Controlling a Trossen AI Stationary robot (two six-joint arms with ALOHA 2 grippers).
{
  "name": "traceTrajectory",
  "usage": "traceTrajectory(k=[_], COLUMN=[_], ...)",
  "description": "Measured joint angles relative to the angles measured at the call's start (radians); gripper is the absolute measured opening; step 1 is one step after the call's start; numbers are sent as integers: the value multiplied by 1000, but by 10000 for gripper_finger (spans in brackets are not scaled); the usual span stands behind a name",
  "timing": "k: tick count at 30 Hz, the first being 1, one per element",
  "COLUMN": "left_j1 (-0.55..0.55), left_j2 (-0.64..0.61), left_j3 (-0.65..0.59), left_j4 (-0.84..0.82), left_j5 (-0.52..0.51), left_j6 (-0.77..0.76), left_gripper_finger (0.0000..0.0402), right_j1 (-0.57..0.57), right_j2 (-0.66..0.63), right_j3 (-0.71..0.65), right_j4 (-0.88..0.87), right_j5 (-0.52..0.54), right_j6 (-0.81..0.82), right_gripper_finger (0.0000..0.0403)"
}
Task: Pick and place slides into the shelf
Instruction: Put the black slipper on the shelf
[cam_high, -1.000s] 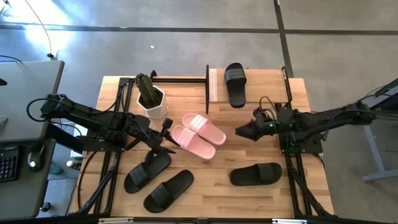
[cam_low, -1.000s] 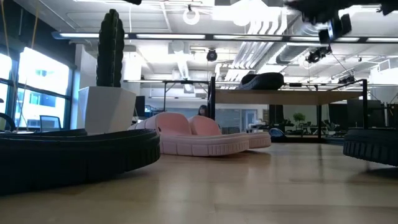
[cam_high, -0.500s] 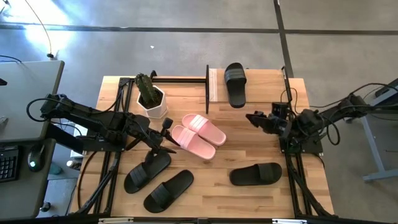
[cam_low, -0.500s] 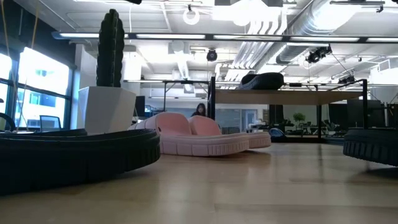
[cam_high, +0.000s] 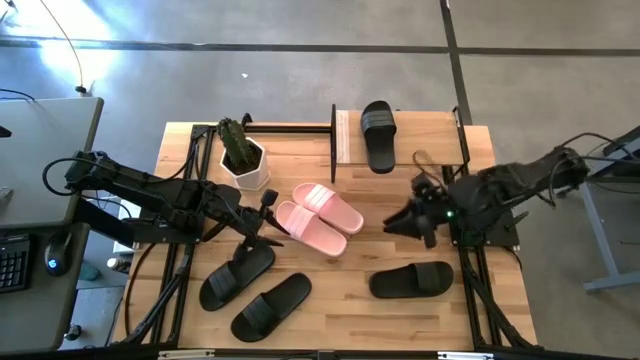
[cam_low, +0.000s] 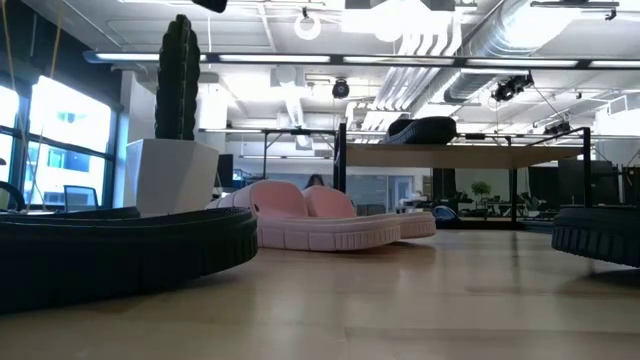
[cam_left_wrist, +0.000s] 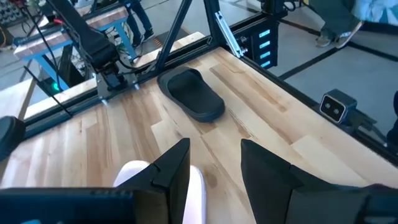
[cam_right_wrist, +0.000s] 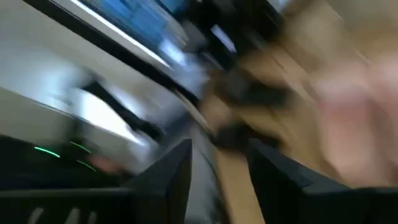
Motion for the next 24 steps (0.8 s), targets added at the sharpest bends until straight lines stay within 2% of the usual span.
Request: traceTrajectory(k=[4, 7, 10, 15, 17, 24], left_j1=[0, 0, 0, 0, 0, 0], left_j2=[0, 0, 0, 0, 0, 0], left_j3=[0, 0, 0, 0, 0, 0], left_j4=[0, 0, -1, 0, -1, -1], left_j5=[5, 24, 26, 26, 26, 31], left_j6=[-28, -25, -17, -14, -10, 28], left_gripper_finger=[129, 129, 129, 129, 129, 129], right_j1=[65, 110, 147, 160, 159, 153], right_j2=[168, 306, 445, 629, 686, 844], right_j3=[277, 429, 545, 618, 624, 588], right_j4=[-506, -749, -922, -936, -926, -930], right_j5=[54, 60, 38, -16, -57, -326], right_j6=[215, 404, 587, 768, 792, 921], right_gripper_finger=[137, 136, 136, 136, 136, 136])
